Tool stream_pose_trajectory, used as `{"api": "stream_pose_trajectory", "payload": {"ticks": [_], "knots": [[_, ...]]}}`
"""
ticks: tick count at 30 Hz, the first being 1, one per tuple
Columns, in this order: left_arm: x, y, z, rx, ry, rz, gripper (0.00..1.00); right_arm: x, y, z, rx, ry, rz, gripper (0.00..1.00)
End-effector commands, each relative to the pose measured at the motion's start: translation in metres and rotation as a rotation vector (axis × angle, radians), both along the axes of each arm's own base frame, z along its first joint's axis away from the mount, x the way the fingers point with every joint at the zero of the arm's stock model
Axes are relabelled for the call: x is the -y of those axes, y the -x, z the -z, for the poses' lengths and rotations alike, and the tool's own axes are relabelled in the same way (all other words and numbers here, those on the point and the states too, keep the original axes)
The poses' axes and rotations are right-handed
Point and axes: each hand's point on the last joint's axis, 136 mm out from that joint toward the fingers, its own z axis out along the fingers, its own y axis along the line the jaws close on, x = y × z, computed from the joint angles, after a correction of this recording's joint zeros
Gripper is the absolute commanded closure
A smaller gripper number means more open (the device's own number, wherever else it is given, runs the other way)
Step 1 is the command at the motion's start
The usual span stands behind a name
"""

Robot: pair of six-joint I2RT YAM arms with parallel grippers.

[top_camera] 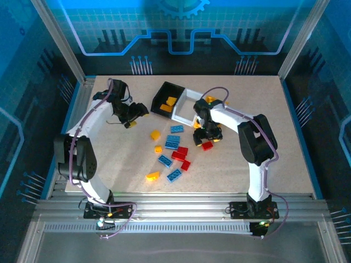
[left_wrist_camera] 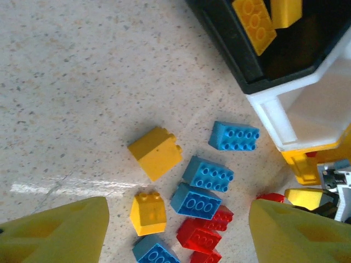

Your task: Sort the legos into containers by color

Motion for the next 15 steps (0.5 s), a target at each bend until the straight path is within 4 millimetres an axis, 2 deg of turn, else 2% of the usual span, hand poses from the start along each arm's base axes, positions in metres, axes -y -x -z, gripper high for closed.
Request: {"api": "stream_pose_trajectory", "payload": {"ticks": [1, 11, 15], "knots": [[0.002, 0.004, -0.010, 0.034, 0.021, 0.037, 0.31, -0.003, 0.008, 0.009, -0.022, 0.023, -0.015, 0.25], [0.003, 0.008, -0.004, 0.020, 0.032, 0.040, 0.30, 0.001, 0.019, 0.015, -0.033, 0.058, -0.001, 0.25], [0.003, 0.012, -0.001, 0.014, 0.036, 0.037, 0.30, 0.002, 0.023, 0.015, -0.032, 0.055, 0.008, 0.29]]}}
